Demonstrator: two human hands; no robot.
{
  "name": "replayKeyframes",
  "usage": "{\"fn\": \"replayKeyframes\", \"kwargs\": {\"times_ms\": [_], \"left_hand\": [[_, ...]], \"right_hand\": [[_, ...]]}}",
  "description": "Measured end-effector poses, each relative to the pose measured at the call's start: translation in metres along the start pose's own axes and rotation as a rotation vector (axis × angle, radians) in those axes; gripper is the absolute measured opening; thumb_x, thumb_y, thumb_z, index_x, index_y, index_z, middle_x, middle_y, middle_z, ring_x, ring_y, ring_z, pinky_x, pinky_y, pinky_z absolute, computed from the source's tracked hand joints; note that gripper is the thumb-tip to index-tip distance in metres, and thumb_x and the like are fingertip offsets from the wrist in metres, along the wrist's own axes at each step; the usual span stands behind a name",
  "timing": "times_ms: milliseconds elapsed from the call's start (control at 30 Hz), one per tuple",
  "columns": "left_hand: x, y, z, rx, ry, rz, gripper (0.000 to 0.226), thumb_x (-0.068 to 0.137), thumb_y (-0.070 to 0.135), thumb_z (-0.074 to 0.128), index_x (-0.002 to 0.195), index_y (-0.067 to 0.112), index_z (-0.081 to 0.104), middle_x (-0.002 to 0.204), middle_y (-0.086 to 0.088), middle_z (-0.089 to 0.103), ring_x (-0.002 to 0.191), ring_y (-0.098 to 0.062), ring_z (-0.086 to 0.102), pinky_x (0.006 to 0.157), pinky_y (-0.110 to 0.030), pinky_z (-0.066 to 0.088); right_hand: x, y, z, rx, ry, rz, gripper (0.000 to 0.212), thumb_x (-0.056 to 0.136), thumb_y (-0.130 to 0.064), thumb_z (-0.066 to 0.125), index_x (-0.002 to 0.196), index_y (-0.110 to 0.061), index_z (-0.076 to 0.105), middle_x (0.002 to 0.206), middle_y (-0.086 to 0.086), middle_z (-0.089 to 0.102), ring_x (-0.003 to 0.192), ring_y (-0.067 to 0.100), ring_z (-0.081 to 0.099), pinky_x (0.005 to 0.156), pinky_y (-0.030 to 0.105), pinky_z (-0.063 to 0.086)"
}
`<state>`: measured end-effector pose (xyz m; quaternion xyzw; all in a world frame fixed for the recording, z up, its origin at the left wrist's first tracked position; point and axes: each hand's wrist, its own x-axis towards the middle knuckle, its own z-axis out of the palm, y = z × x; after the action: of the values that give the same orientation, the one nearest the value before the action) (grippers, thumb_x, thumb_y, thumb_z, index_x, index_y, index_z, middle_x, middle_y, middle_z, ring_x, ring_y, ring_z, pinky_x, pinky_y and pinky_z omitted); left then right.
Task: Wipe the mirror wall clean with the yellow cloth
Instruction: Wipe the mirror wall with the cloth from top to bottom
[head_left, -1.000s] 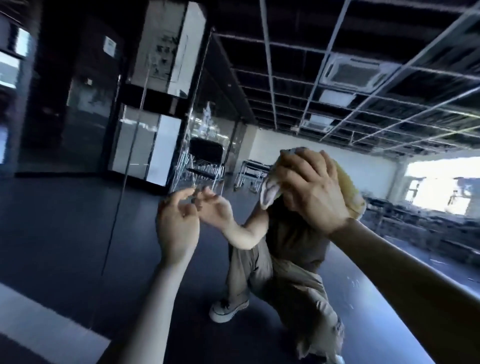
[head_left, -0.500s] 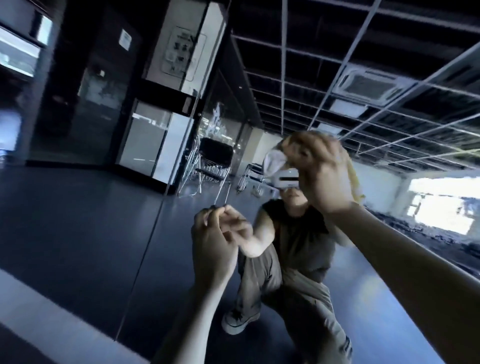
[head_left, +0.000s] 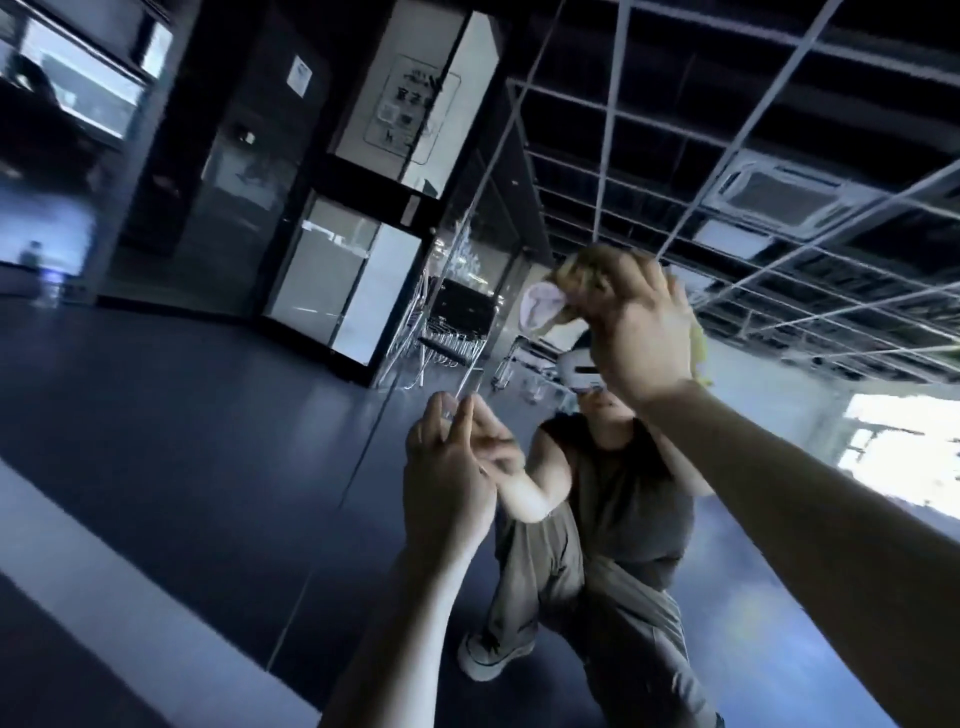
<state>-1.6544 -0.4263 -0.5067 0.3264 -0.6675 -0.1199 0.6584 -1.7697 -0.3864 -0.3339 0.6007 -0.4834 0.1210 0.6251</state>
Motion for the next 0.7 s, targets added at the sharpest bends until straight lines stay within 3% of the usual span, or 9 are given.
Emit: {"fn": "replayKeyframes", "kwargs": {"times_ms": [67,133,200,300,367,433,500,567,700], "left_hand": [[-0.003,-0.004,0.000,0.028,0.015,-0.036,0.044,0.071,0.005,0.047,0.111,-0.007,0.060,0.116,-0.021,0.046,0.095,-0.019,0.048,0.088,-0.008,0.044],[-0.006,-0.019,0.008,0.097,-0.017,-0.094,0.063,0.057,0.001,0.070,0.119,-0.005,0.057,0.121,-0.028,0.049,0.099,-0.033,0.056,0.081,-0.031,0.053],[-0.009,-0.031,0.015,0.121,-0.123,-0.212,0.074,0.058,0.001,0.076,0.126,-0.010,0.049,0.123,-0.040,0.048,0.104,-0.049,0.056,0.085,-0.047,0.050],[-0.012,-0.042,0.013,0.128,-0.147,-0.259,0.071,0.062,-0.001,0.076,0.124,-0.020,0.044,0.122,-0.046,0.044,0.108,-0.057,0.051,0.087,-0.055,0.046],[-0.013,-0.045,0.014,0.111,-0.112,-0.242,0.064,0.064,-0.002,0.071,0.121,-0.019,0.047,0.119,-0.042,0.048,0.105,-0.052,0.054,0.081,-0.052,0.050],[-0.011,-0.049,0.015,0.086,-0.006,-0.219,0.053,0.070,0.005,0.058,0.120,-0.006,0.047,0.118,-0.028,0.050,0.103,-0.038,0.050,0.074,-0.043,0.054],[-0.009,-0.053,0.016,0.042,0.102,-0.224,0.051,0.077,0.003,0.046,0.127,-0.001,0.043,0.128,-0.025,0.047,0.113,-0.037,0.048,0.086,-0.043,0.051],[-0.006,-0.052,0.011,-0.018,0.066,-0.284,0.059,0.080,-0.008,0.044,0.139,-0.003,0.035,0.142,-0.028,0.035,0.129,-0.041,0.037,0.106,-0.044,0.036],[-0.005,-0.056,0.000,-0.065,0.166,-0.357,0.058,0.080,-0.010,0.045,0.137,-0.005,0.037,0.142,-0.026,0.035,0.131,-0.039,0.034,0.107,-0.036,0.028]], "right_hand": [[0.021,-0.015,0.006,0.065,0.072,0.168,0.041,0.074,-0.007,0.063,0.110,-0.026,0.070,0.129,0.006,0.056,0.116,0.031,0.045,0.092,0.040,0.030],[0.022,-0.036,0.019,0.087,0.081,0.171,0.046,0.078,-0.011,0.051,0.119,-0.026,0.065,0.134,0.005,0.053,0.123,0.031,0.040,0.092,0.039,0.024],[0.005,-0.061,0.031,0.075,0.011,0.052,0.056,0.078,-0.016,0.038,0.128,-0.025,0.059,0.137,0.006,0.051,0.124,0.029,0.034,0.089,0.040,0.023],[-0.025,-0.090,0.039,0.124,-0.108,-0.288,0.054,0.077,-0.026,0.035,0.120,-0.017,0.066,0.123,0.009,0.062,0.113,0.028,0.037,0.085,0.039,0.026],[-0.026,-0.089,0.041,0.132,-0.161,-0.452,0.053,0.077,-0.030,0.034,0.117,-0.020,0.068,0.120,0.004,0.064,0.112,0.025,0.042,0.086,0.039,0.031],[-0.010,-0.078,0.041,0.093,-0.182,-0.501,0.051,0.077,-0.022,0.034,0.113,-0.022,0.070,0.119,0.001,0.064,0.109,0.024,0.050,0.082,0.036,0.042],[0.016,-0.069,0.040,0.070,-0.116,-0.373,0.043,0.074,-0.016,0.042,0.102,-0.014,0.075,0.119,0.005,0.064,0.107,0.027,0.053,0.081,0.037,0.049],[0.041,-0.069,0.040,0.081,-0.024,-0.155,0.037,0.076,-0.012,0.053,0.106,-0.015,0.073,0.125,0.010,0.060,0.112,0.034,0.054,0.089,0.044,0.046],[0.043,-0.093,0.052,0.160,0.075,-0.051,0.047,0.080,-0.015,0.039,0.117,-0.024,0.067,0.127,0.010,0.059,0.118,0.035,0.047,0.091,0.042,0.036]]}}
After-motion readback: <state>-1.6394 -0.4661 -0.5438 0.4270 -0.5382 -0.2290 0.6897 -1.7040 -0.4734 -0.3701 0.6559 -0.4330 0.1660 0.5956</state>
